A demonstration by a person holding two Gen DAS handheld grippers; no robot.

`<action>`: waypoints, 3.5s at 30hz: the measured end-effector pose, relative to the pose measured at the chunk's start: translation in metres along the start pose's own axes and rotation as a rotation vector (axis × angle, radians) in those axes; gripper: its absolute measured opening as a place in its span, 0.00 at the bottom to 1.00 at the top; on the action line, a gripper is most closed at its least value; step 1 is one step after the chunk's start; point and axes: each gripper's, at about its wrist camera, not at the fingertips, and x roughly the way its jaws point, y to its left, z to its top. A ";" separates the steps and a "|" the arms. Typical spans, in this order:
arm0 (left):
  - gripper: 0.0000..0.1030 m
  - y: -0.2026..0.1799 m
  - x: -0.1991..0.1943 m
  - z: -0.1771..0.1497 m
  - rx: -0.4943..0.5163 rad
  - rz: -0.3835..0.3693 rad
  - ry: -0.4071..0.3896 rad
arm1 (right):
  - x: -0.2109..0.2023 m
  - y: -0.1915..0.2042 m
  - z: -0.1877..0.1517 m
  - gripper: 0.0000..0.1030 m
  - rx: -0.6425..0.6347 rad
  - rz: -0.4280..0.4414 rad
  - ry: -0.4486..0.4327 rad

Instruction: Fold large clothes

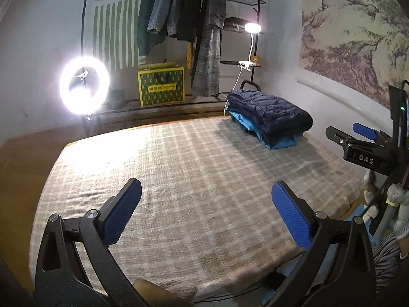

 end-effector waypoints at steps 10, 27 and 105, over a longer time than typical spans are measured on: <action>1.00 0.003 0.026 -0.021 0.028 0.018 0.083 | 0.027 -0.008 -0.011 1.00 0.132 -0.018 0.053; 1.00 0.012 0.022 -0.021 -0.008 0.023 0.087 | 0.029 -0.006 -0.010 1.00 0.120 -0.061 0.022; 1.00 0.006 0.011 -0.015 0.013 0.041 0.052 | 0.029 -0.009 -0.015 1.00 0.128 -0.086 0.028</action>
